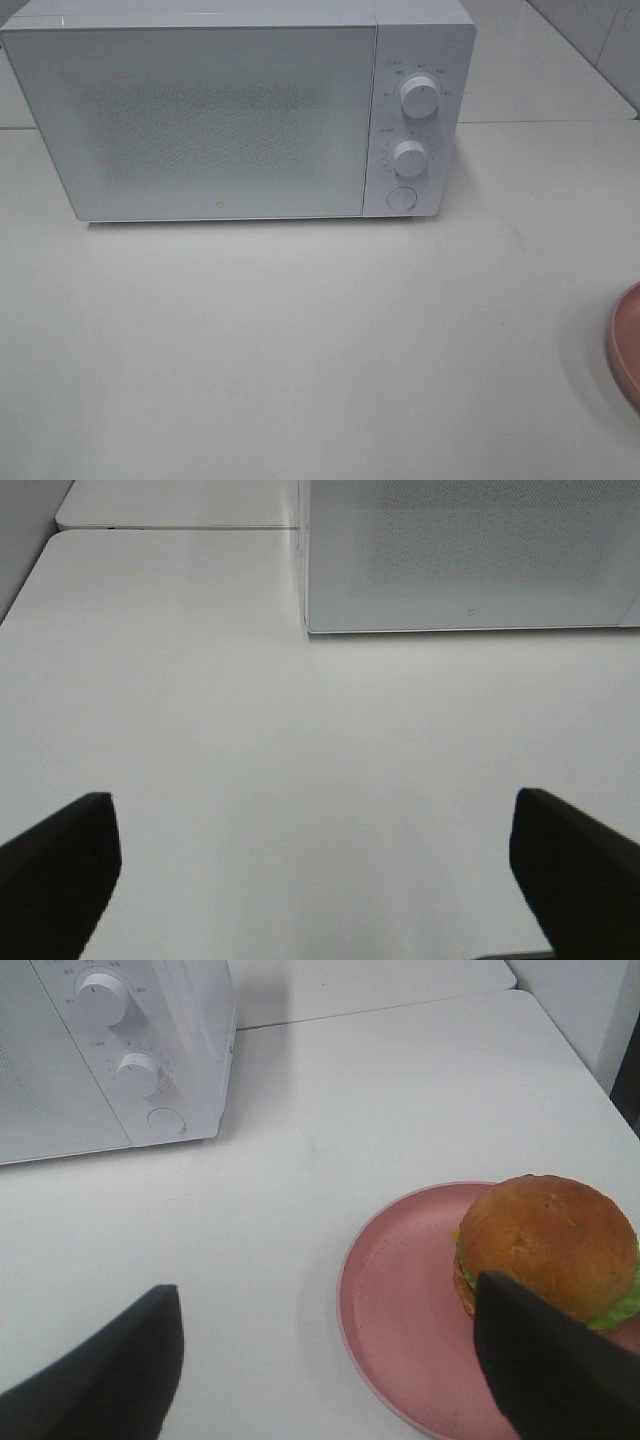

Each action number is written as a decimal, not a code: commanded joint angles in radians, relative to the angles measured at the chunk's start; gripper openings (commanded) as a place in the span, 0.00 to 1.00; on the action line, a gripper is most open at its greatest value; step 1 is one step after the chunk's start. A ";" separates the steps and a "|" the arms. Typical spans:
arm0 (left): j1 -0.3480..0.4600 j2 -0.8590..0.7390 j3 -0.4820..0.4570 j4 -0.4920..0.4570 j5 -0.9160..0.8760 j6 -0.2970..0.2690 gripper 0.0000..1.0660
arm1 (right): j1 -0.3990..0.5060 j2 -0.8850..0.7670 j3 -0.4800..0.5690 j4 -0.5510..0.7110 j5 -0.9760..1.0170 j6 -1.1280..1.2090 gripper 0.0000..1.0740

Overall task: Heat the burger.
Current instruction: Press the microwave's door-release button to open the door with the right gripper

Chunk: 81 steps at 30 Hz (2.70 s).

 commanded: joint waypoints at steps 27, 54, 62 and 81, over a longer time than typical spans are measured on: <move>0.000 -0.022 0.004 -0.003 -0.016 0.000 0.92 | -0.004 0.110 -0.041 -0.007 -0.106 -0.003 0.71; 0.000 -0.022 0.004 -0.003 -0.016 0.000 0.92 | -0.004 0.437 -0.037 -0.007 -0.412 -0.003 0.71; 0.000 -0.022 0.004 -0.003 -0.016 0.000 0.92 | -0.004 0.524 -0.037 -0.007 -0.497 -0.003 0.71; 0.000 -0.022 0.004 -0.003 -0.016 0.000 0.92 | -0.004 0.783 -0.037 -0.042 -0.769 0.002 0.71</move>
